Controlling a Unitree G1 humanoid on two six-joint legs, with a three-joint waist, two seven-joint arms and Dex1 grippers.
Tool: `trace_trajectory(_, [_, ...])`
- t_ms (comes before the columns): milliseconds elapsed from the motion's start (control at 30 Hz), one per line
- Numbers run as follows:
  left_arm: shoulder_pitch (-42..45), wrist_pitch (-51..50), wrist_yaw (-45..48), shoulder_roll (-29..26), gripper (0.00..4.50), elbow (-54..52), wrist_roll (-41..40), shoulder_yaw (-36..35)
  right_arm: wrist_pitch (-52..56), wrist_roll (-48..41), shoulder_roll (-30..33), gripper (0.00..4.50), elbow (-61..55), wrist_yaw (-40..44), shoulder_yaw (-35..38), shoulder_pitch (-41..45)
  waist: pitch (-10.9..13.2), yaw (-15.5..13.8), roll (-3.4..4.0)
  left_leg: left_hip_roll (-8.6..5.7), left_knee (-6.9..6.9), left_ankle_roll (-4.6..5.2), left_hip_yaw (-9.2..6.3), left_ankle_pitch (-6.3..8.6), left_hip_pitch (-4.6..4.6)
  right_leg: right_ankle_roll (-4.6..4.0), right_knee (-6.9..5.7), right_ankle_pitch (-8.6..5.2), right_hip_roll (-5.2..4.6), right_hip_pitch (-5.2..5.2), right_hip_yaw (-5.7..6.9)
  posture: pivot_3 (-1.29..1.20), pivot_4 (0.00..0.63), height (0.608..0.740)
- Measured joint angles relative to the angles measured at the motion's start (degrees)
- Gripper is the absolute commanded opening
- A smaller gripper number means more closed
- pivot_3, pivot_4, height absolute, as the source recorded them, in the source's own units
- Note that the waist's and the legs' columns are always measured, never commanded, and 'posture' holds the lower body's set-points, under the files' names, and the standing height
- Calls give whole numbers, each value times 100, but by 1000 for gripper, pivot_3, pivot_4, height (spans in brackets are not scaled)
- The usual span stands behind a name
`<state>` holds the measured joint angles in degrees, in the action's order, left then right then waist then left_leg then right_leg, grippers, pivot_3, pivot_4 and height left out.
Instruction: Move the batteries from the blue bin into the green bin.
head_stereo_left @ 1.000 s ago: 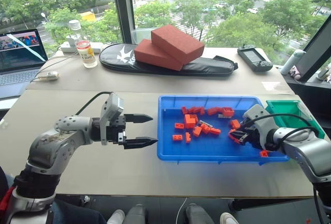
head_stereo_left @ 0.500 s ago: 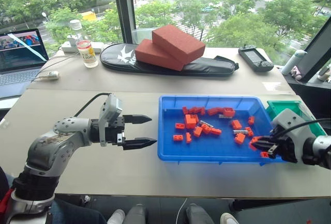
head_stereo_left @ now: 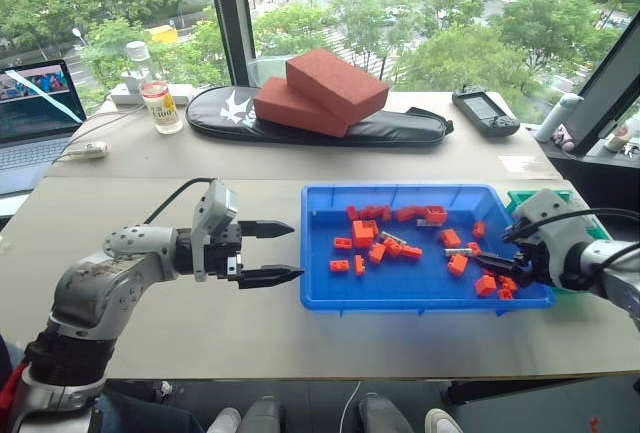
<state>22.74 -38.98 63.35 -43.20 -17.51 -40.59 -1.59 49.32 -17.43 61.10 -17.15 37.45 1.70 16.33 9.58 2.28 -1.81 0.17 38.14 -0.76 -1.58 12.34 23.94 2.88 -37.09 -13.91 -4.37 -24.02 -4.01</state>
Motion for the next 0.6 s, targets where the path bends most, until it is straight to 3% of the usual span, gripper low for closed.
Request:
trace_trajectory(233, [21,-1,-14,31,4500,-10,-18,34,-2644,1483,127,3713,1508,1016,-1399,979,1,9,1,0,0,0,1,0,4,0,-1,0,-1,-5,-1,0,150,740])
trace_trajectory(433, [-32,-19,-80,38,4500,-108,-37,28,-3609,1972,-50,3713,2176,1723,-1795,1399,1,10,1,2,-1,0,-2,0,5,-1,-2,1,0,-6,1,0,150,740])
trace_trajectory(600, [-125,-100,-191,36,4500,-225,-112,-32,-3773,2320,-340,3713,2729,1897,-1935,1541,1,12,2,1,-1,0,-2,0,4,-1,-4,1,-1,-7,0,0,150,740])
